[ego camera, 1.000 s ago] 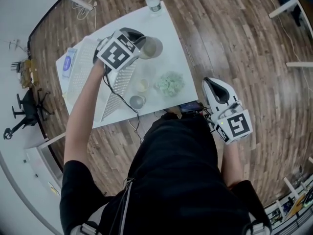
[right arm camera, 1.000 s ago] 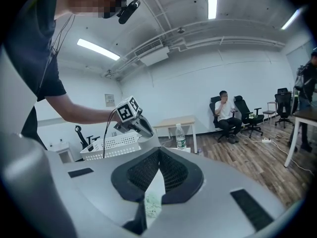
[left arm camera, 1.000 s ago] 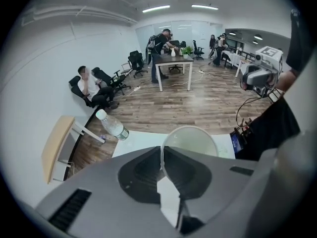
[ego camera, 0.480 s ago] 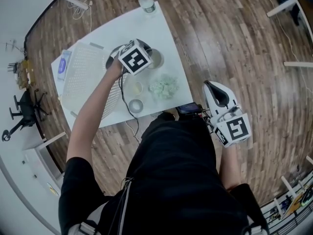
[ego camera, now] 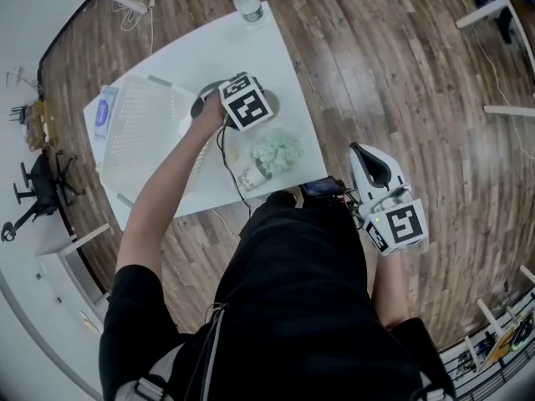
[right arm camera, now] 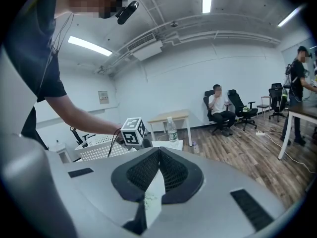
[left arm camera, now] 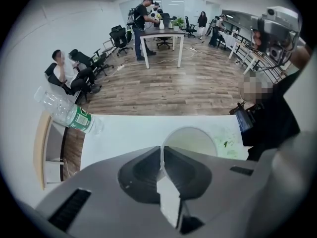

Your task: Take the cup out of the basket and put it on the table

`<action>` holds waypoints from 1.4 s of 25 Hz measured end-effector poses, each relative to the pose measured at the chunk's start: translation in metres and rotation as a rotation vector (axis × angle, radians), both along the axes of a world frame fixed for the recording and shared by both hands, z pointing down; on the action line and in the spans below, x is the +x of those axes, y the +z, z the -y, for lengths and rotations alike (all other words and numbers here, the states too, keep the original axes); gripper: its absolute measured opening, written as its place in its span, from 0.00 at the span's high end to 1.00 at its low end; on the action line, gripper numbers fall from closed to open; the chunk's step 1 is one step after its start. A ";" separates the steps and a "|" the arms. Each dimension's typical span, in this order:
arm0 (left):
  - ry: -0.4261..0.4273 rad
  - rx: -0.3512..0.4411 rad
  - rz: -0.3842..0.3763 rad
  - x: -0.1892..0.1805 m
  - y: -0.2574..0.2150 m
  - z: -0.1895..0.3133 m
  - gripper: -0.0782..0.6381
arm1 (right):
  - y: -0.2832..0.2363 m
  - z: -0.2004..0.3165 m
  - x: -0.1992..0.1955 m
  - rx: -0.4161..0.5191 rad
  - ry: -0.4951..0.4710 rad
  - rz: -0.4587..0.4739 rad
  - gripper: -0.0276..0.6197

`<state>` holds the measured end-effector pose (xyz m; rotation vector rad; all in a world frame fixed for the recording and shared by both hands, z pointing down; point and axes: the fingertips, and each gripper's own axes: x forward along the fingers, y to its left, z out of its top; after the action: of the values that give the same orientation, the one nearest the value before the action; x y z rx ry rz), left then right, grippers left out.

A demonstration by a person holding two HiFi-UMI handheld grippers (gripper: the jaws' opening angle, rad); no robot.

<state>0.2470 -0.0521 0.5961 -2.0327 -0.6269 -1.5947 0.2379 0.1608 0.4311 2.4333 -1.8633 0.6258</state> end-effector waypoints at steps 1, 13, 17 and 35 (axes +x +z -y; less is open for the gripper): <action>0.002 0.002 0.010 -0.001 0.004 0.000 0.85 | 0.000 0.001 0.001 0.000 0.001 0.002 0.92; -0.043 -0.009 0.062 -0.004 0.034 0.007 0.85 | 0.000 0.006 0.001 -0.004 -0.015 0.003 0.92; -0.027 0.015 0.042 -0.006 0.032 0.008 0.81 | -0.001 0.009 0.000 -0.002 -0.022 0.002 0.92; -0.299 -0.080 -0.617 -0.048 -0.159 0.033 0.87 | -0.017 0.064 -0.034 0.044 -0.199 -0.034 0.92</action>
<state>0.1986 -0.0853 0.4367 -2.5941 -0.1614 -0.9879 0.2034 0.0965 0.4141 2.2280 -2.0912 0.5336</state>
